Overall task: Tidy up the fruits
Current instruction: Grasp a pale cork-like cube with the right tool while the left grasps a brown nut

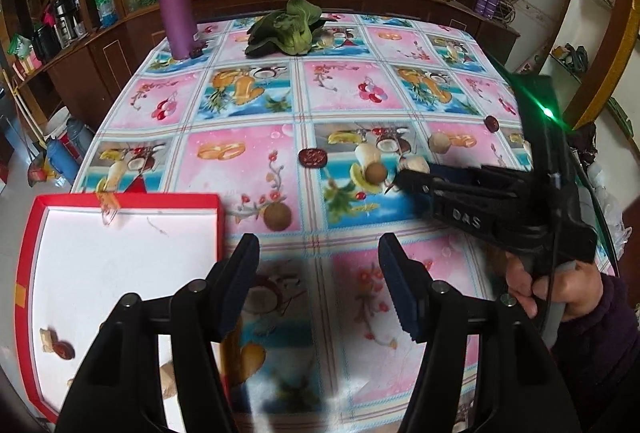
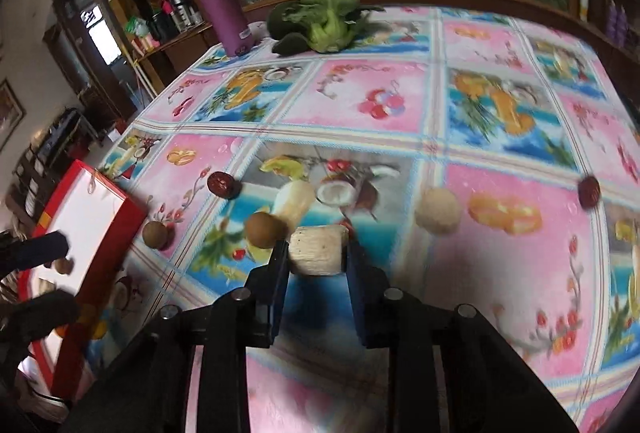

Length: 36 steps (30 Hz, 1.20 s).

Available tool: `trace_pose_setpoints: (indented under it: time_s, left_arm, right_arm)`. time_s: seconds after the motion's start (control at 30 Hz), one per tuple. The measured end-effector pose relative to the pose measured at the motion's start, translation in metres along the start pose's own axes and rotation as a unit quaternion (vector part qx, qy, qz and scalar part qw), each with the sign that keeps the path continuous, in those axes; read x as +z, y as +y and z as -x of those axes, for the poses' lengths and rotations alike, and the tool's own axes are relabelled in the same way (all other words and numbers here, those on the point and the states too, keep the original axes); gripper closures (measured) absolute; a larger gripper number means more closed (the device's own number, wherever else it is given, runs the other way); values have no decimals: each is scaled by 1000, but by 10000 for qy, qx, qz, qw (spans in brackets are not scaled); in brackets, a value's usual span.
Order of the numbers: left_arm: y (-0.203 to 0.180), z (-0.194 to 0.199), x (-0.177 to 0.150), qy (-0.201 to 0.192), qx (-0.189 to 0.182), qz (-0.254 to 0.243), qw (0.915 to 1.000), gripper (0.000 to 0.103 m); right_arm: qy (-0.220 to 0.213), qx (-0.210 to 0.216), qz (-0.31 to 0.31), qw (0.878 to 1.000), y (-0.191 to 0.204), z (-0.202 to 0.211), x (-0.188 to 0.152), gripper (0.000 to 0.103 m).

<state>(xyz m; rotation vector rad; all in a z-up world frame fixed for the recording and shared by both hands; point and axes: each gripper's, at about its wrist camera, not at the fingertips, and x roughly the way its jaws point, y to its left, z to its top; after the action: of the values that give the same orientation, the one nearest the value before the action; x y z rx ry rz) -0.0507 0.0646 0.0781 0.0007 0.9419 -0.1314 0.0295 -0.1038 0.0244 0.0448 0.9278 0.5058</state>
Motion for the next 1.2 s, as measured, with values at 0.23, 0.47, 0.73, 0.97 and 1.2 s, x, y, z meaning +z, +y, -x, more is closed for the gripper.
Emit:
trace_pose_setpoints:
  time_s: [0.23,0.47,0.73,0.97,1.2]
  left_arm:
    - [-31,-37,21,130,-83,-385,9991,40]
    - [-53,-71,37,236,-88,-429,9988,40]
    - [-61,-97,43,387,-66,-321,9987,63]
    - [-64,-110,42,440,-89,-333,9984,79]
    - [-65,-104,37,274,-140,-264,9992,80]
  right_arm:
    - [-165,221,-495,9984,-36,42,-23,76]
    - [-120,412,-975,9943,-61,51,-32,76]
    - [-222,517,-1141,9919,-67,60,-31,76]
    - [-326,309,-1283,9907,-75,63,-31,76]
    - [-395,279,-1352,9896,-78,64,-31,76]
